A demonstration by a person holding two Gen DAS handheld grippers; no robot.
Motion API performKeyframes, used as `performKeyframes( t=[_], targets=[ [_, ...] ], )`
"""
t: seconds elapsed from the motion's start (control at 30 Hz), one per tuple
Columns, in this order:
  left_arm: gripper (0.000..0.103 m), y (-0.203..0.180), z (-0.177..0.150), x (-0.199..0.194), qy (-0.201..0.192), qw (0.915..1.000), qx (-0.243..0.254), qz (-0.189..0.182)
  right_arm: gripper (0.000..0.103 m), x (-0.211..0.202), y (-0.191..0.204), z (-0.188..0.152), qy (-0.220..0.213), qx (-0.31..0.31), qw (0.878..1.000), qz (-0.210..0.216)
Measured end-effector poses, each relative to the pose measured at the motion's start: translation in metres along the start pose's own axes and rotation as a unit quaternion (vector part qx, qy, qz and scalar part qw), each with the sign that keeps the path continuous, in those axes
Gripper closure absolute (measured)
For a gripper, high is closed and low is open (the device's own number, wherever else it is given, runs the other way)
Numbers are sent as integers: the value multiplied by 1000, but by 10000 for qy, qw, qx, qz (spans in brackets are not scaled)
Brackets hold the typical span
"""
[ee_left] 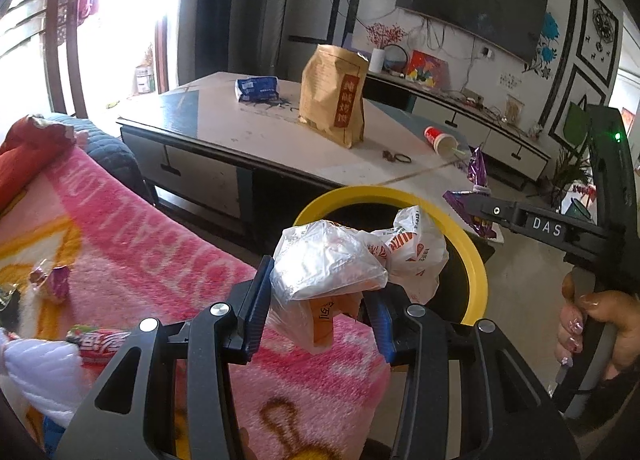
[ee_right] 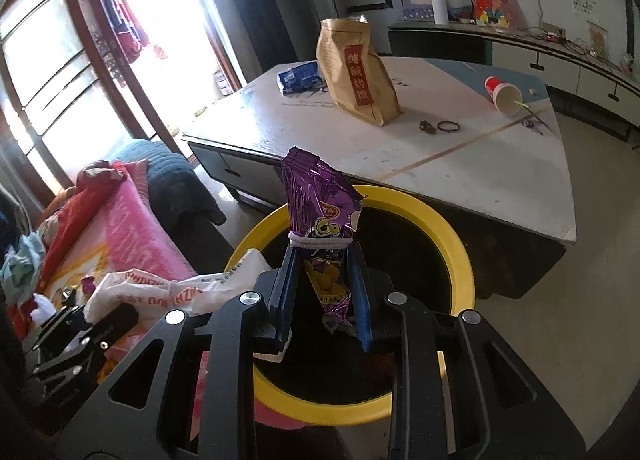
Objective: Collect trash
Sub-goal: 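Open both grippers to drop the white bag and wrapper into the bin, then return both open grippers to the pile and close the right gripper on the blue cloth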
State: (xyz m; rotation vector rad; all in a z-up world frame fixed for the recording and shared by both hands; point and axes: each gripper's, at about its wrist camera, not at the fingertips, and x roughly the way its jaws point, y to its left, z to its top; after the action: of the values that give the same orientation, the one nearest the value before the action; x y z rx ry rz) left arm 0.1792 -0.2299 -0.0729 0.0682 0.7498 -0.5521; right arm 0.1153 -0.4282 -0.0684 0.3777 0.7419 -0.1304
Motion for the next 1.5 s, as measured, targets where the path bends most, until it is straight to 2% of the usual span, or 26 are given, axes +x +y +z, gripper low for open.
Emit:
performKeyframes(
  t=[0.13,0.17,0.2,0.23,0.27,0.3,0.33,0.47,0.6,0.73,1.17,1.5],
  targets=[
    [59,-4,1,13,86,9999,56,-88,82,3,-4,0,13,66,10000,-35],
    [57,-4,1,16,109,9998,65,-127,76,4,-4,0,26,94,9999,-70],
    [52,-4,1,18,96,9999,53,-131,70,4,-5,-1,29,97,9999,-89],
    [42,-3,1,18,75,9999,17,-128,67,4,-5,0,16,93,9999,-113],
    [36,-1,1,17,54,9999,-50,-155,59,3,-4,0,-17,81,9998,-166],
    [25,1,1,16,23,9997,-137,-194,55,2,-4,0,-41,76,9998,-192],
    [19,3,1,13,-26,9995,-226,-227,54,1,-3,0,-65,69,9997,-208],
    [9,9,0,-2,-192,9990,-364,-177,47,-5,6,1,-196,-77,9994,-269],
    [8,16,-1,-18,-355,9980,-501,-140,40,-13,20,0,-333,-236,9990,-201],
    [8,23,-3,-35,-522,9969,-592,-37,37,-23,38,-1,-450,-457,9979,-20],
    [8,62,-8,-87,-896,9901,-1032,326,36,-44,87,-11,-576,-933,9923,571],
    [8,95,-20,-121,-1073,9825,-1368,665,36,-60,126,-27,-660,-1371,9832,1006]
  ],
)
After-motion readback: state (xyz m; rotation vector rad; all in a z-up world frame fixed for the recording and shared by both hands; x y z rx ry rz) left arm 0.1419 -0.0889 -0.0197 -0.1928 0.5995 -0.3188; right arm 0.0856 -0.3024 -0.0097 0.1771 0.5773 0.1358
